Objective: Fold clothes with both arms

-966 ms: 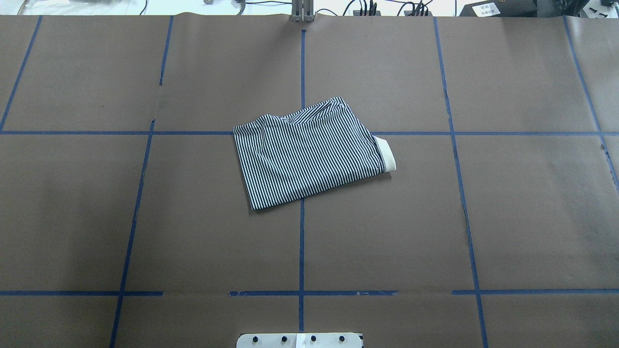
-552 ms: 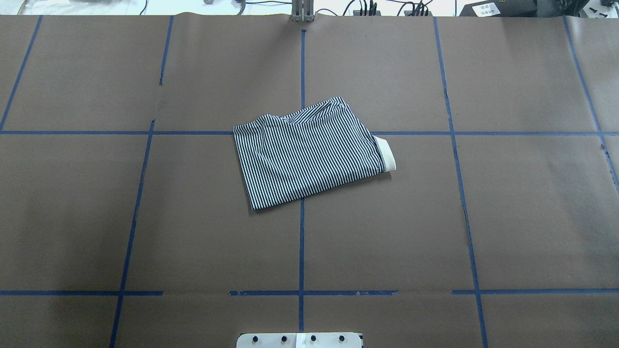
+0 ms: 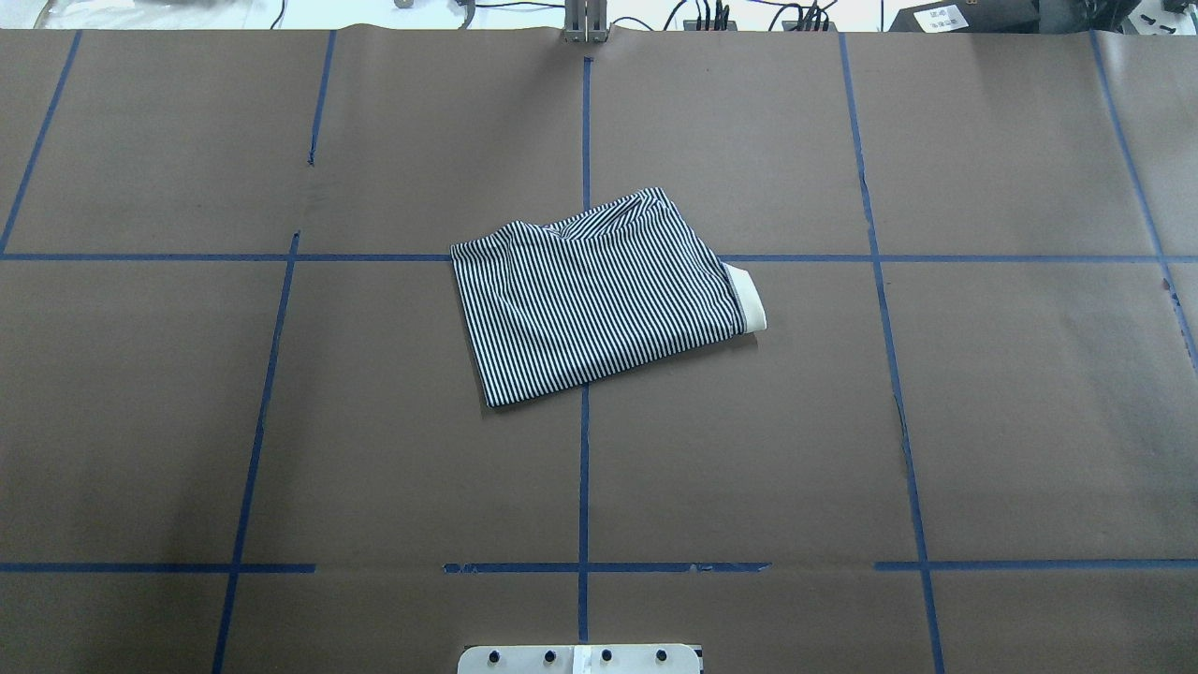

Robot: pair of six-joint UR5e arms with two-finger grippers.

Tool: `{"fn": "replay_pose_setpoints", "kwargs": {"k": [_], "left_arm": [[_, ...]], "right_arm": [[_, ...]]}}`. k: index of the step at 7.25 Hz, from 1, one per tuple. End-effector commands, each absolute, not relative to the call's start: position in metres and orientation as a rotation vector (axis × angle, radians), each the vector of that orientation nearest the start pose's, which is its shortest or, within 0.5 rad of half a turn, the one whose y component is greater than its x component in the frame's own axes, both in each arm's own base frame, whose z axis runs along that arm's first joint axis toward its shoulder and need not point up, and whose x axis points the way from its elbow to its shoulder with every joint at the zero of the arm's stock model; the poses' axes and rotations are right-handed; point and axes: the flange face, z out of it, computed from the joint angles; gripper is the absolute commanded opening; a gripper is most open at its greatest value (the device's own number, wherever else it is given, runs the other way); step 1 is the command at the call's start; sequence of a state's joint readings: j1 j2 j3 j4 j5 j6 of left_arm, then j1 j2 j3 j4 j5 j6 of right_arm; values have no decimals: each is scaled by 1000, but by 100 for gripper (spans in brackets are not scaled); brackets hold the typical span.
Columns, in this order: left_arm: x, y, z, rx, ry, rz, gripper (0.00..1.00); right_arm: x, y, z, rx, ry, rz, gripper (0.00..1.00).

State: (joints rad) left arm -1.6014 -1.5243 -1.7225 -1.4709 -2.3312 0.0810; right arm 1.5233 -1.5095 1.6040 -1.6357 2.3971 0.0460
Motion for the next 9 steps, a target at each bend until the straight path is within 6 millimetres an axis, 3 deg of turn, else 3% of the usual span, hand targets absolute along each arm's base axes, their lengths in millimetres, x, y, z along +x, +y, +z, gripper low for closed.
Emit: {"fn": "replay_pose_setpoints", "kwargs": {"k": [1, 3, 4, 5, 6, 9], "left_arm": [[-80, -466, 615, -18, 763, 22, 100], [-79, -468, 597, 31, 777, 40, 100], [-78, -470, 585, 76, 797, 58, 100], [-77, -472, 585, 84, 799, 64, 100], [-79, -471, 569, 110, 794, 70, 100], [-78, -471, 566, 126, 797, 80, 100]], "right_arm": [[35, -518, 641, -61, -826, 7, 100], [34, -520, 636, -51, -827, 0, 100], [34, -524, 622, -25, -828, -9, 100], [34, -526, 609, 1, -829, -21, 100], [35, -531, 600, 46, -831, -39, 100], [43, -519, 598, 79, -783, -43, 100]]}}
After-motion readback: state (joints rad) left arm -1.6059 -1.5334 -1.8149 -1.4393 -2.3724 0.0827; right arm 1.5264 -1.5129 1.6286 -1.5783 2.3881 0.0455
